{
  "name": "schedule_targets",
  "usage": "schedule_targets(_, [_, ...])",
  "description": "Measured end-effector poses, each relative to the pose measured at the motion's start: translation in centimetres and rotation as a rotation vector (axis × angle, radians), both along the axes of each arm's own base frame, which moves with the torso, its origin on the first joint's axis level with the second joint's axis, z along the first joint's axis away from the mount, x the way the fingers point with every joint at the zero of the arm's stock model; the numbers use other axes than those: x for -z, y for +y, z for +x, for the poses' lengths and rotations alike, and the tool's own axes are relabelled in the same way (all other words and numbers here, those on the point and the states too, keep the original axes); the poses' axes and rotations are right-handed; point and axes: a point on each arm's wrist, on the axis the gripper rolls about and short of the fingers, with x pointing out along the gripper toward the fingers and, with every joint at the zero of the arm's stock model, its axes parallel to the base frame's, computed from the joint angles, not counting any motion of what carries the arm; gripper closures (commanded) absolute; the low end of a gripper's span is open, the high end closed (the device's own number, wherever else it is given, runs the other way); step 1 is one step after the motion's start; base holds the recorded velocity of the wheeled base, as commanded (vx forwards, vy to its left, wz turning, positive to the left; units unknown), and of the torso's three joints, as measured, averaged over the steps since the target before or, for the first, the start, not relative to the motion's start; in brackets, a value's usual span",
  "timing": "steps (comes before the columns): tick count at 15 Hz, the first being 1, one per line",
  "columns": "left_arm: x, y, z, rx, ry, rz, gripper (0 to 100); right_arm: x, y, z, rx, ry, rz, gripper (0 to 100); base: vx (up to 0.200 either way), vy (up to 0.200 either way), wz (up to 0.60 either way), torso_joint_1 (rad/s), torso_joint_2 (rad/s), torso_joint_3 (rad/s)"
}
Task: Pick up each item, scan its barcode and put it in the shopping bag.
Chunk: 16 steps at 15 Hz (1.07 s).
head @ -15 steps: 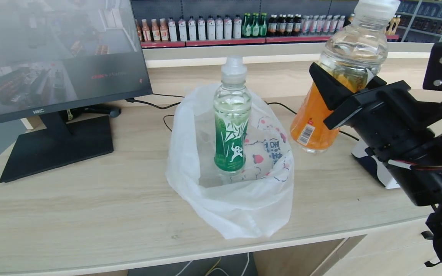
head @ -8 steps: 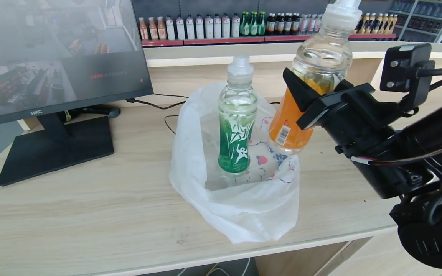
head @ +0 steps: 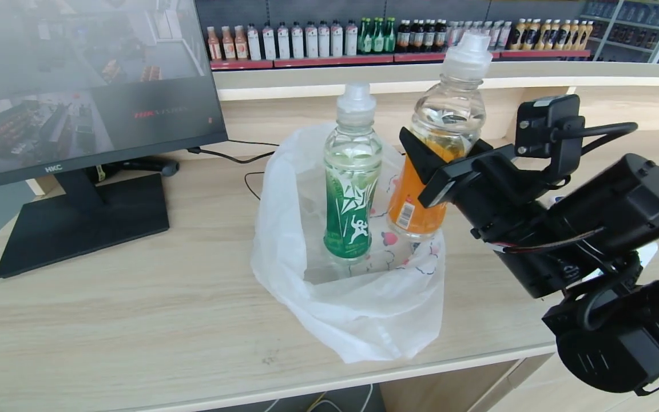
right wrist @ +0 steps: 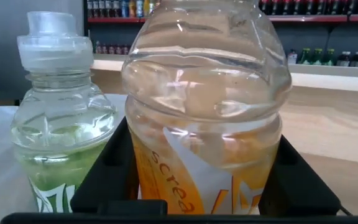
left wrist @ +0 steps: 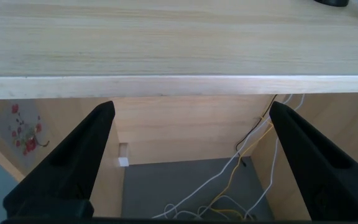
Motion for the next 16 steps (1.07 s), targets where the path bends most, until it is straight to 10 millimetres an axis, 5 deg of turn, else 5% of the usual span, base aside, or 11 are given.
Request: schedule_targets(16, [0.0, 0.0, 0.0, -0.001, 0.000, -0.001, 0, 4.9, 1.4, 2.1, 0.001, 0.127, -0.085, 100, 0.000, 0.000, 0.00, 0.000, 0.00, 0.000])
